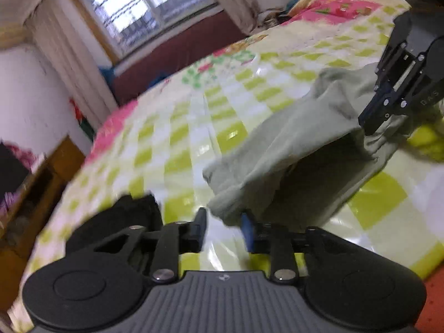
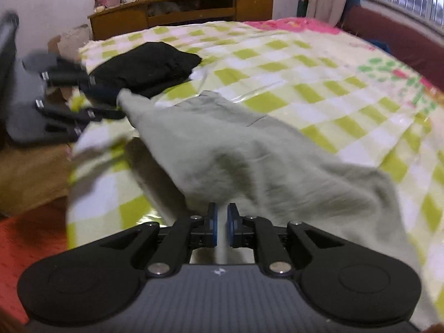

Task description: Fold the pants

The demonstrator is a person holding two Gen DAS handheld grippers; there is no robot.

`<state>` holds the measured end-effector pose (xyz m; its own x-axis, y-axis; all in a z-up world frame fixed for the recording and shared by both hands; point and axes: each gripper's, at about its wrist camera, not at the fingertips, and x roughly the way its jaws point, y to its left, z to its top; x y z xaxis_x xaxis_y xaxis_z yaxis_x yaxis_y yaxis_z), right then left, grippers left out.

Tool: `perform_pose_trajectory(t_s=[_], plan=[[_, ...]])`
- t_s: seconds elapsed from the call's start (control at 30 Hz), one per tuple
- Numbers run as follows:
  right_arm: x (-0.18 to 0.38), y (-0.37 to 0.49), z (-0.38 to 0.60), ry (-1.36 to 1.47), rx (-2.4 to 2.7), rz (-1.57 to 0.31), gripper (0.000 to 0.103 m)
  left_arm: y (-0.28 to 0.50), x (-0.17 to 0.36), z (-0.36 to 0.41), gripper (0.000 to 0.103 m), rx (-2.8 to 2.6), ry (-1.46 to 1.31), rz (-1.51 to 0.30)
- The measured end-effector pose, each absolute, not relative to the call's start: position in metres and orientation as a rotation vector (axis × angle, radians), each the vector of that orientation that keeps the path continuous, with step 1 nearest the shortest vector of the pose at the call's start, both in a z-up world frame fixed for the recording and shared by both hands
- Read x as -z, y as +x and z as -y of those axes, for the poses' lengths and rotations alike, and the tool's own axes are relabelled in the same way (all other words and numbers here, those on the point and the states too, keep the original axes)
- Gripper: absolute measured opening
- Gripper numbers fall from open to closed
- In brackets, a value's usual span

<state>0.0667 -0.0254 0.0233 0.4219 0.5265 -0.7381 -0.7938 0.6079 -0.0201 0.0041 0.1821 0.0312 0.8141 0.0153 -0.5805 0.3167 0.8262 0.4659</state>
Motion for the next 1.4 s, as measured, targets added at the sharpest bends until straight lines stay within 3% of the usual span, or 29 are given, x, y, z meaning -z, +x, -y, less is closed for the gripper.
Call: perform_pose_trajectory(t_s=[0.07, 0.17, 0.3, 0.43, 0.67, 0.8, 0.87, 1.23, 1.3, 1.4], plan=[[-0.021, 0.067, 0.026, -0.395, -0.853, -0.771, 0.011, 0.004, -0.027, -0.175, 0.053, 0.198, 0.644, -0.607], [-0.014, 0.06, 0.034, -0.412, -0.851, -0.798, 0.031, 0.0, -0.015, -0.174, 0.055, 0.194, 0.699, -0.657], [-0.018, 0.06, 0.074, -0.375, -0.775, -0.833, 0.031, -0.008, -0.011, -0.189, 0.055, 0.142, 0.707, -0.726], [-0.018, 0.061, 0.14, -0.252, -0.572, -0.915, 0.032, -0.015, -0.042, -0.183, 0.055, 0.153, 0.594, -0.66], [-0.026, 0.04, 0.245, -0.068, -0.228, -0.906, 0.034, 0.01, -0.045, -0.088, 0.058, 0.435, 0.509, -0.516], [-0.034, 0.051, 0.31, 0.076, -0.039, -0.857, 0.046, 0.03, -0.031, -0.014, 0.058, 0.629, 0.436, -0.506], [-0.033, 0.055, 0.342, 0.133, 0.05, -0.855, 0.046, 0.034, -0.03, 0.019, 0.058, 0.694, 0.403, -0.508], [-0.002, 0.007, 0.43, -0.068, 0.307, -0.831, 0.055, 0.059, -0.025, 0.129, 0.06, 0.887, 0.509, -0.531], [0.003, 0.01, 0.441, -0.05, 0.322, -0.798, 0.064, 0.067, -0.023, 0.141, 0.06, 0.888, 0.508, -0.552], [0.01, 0.026, 0.468, 0.058, 0.338, -0.776, 0.064, 0.082, -0.019, 0.157, 0.06, 0.882, 0.49, -0.604]])
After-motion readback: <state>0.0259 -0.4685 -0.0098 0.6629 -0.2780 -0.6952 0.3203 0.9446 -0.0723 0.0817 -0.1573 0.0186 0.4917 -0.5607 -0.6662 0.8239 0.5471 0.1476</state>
